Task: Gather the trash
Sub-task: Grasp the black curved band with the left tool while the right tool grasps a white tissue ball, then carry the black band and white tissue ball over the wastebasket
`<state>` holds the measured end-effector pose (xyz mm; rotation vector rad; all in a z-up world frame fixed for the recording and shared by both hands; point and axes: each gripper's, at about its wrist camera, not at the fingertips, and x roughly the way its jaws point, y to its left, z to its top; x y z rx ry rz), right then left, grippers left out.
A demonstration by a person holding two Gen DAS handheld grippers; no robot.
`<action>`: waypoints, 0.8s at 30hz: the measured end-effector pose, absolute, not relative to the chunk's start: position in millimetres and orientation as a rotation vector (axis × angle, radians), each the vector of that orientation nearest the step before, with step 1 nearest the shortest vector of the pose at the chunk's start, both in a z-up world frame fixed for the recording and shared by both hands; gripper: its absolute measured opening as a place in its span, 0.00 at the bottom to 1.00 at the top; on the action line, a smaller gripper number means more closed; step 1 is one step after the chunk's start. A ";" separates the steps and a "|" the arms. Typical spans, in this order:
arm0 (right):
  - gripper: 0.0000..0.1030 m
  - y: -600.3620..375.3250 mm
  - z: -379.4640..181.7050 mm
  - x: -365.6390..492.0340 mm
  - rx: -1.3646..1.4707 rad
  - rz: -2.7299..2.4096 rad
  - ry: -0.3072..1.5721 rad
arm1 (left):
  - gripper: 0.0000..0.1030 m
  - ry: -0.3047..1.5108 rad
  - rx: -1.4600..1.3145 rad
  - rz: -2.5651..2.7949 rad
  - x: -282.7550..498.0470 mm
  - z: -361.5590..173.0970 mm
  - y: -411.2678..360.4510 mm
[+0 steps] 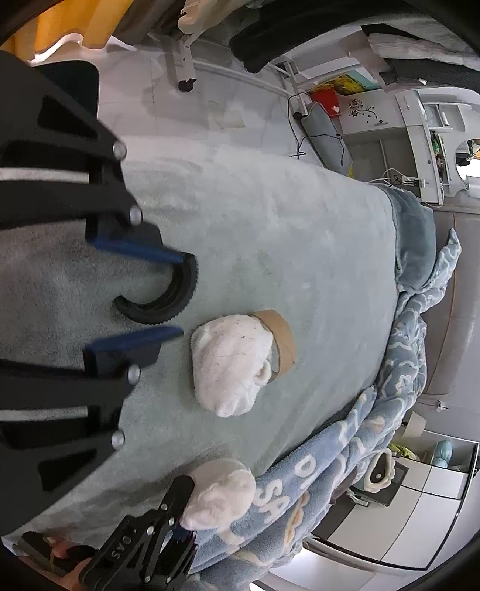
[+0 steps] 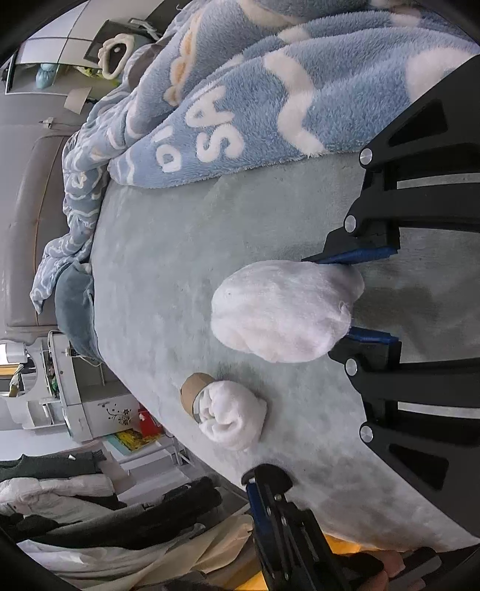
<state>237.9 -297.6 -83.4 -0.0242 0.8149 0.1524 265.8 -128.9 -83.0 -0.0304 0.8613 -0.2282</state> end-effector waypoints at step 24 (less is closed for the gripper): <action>0.28 -270.0 -55.7 237.1 -0.017 0.234 0.763 | 0.13 0.826 -0.020 -0.274 257.0 -68.5 -117.2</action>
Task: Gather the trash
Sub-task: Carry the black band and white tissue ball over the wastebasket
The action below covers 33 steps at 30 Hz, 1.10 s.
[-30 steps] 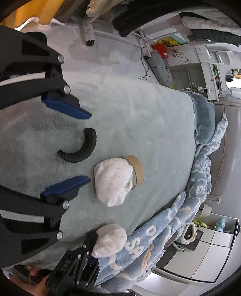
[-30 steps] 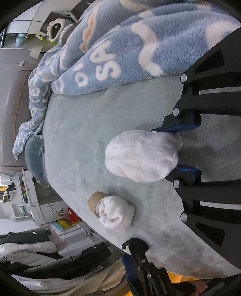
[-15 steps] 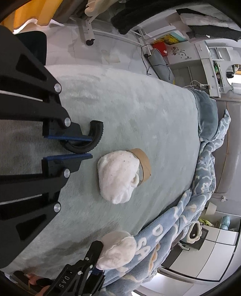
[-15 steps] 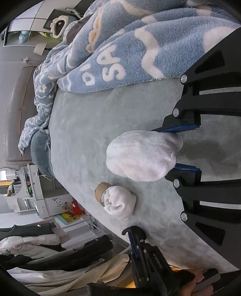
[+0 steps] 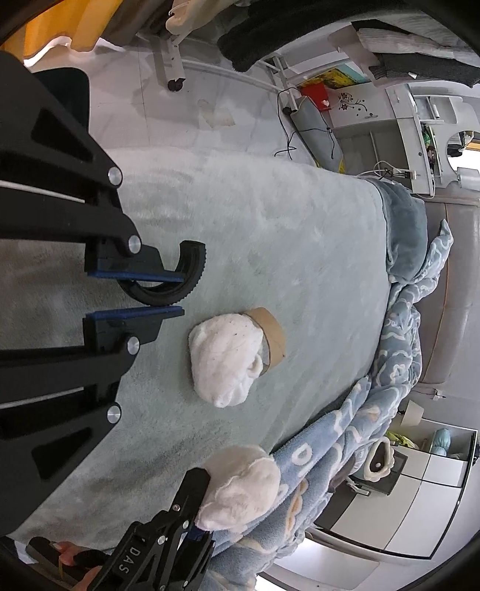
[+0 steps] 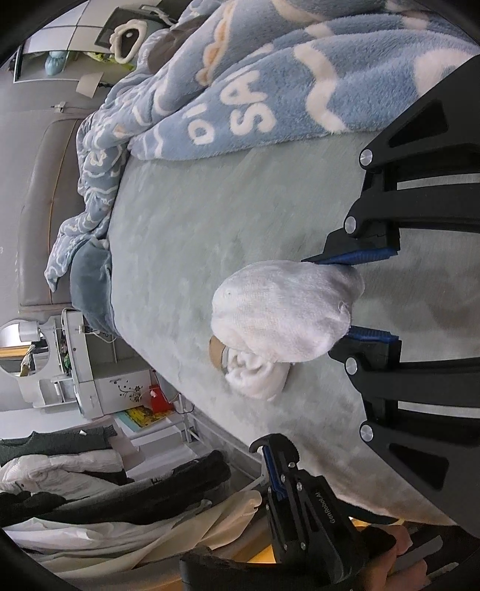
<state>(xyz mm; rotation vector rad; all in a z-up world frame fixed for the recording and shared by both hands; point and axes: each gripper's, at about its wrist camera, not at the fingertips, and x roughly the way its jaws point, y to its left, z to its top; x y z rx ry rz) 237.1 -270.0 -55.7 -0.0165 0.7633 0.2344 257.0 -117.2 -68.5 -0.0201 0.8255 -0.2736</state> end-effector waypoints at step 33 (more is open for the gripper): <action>0.28 -118.7 -22.4 252.1 -0.074 0.451 0.698 | 0.13 0.923 -0.002 -0.202 236.9 -72.2 -3.1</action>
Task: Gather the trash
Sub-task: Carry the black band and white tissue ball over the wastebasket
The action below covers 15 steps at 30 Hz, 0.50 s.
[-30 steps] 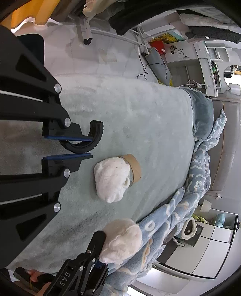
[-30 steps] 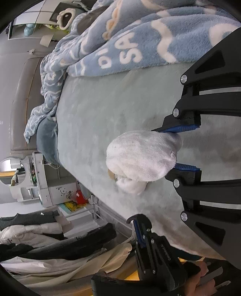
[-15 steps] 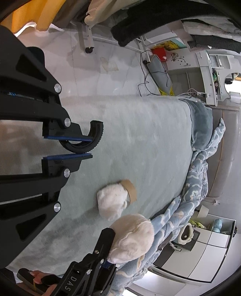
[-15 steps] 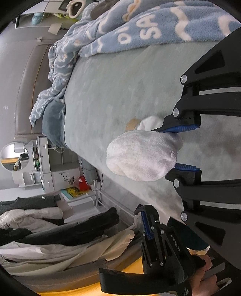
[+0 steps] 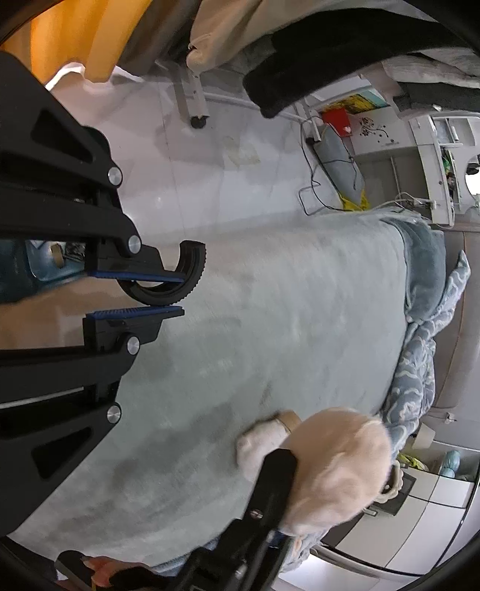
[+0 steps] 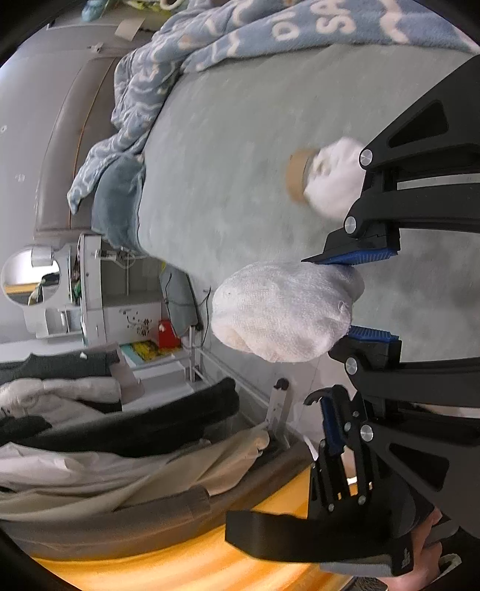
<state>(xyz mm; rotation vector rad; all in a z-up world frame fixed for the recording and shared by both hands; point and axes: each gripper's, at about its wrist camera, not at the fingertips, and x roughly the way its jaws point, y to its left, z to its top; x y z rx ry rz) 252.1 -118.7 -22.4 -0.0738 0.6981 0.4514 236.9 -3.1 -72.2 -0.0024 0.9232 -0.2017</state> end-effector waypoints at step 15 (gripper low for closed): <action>0.28 -45.0 -29.8 252.2 -0.123 0.551 0.713 | 0.13 1.090 -0.047 -0.159 222.6 -103.0 60.2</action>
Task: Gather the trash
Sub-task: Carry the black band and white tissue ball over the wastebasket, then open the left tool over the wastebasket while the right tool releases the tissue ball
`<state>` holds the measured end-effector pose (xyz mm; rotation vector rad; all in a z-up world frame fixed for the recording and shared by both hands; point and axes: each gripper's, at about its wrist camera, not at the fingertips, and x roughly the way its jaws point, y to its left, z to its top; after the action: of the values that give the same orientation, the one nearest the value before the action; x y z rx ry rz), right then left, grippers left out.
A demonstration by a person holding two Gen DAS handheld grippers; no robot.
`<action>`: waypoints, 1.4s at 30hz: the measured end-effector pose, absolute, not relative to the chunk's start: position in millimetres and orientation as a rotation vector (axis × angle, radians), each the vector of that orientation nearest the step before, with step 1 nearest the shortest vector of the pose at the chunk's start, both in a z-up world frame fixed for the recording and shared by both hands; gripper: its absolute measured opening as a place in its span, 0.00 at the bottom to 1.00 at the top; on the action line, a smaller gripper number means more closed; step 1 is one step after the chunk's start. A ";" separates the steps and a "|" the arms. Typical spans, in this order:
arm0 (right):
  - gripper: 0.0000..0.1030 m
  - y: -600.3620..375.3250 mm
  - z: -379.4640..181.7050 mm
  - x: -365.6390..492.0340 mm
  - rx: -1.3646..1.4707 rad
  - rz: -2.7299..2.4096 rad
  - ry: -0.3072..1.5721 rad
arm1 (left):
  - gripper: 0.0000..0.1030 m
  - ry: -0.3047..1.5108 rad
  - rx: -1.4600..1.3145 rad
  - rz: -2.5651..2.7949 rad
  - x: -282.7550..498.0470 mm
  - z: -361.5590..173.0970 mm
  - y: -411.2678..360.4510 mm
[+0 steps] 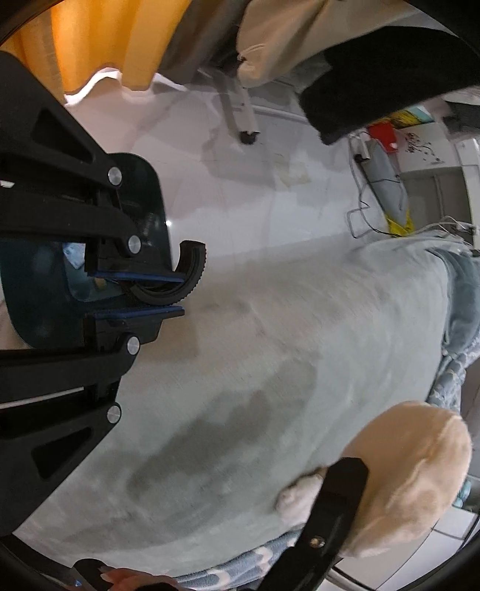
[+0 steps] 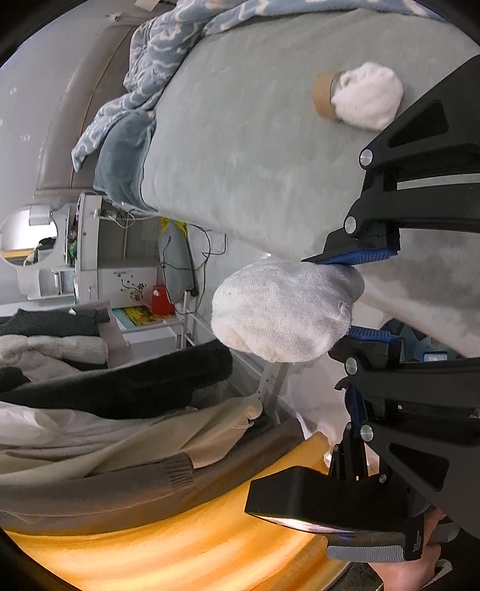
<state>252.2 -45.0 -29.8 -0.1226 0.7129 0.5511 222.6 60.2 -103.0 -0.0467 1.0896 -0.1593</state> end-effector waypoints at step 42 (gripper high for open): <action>0.28 81.3 -129.4 251.1 -0.310 0.725 1.002 | 0.58 1.271 -0.176 -0.100 178.3 -130.5 170.5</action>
<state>251.1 81.3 -129.4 -0.3095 1.0025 0.7245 178.3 170.5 -130.5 -0.1764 1.2706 -0.1002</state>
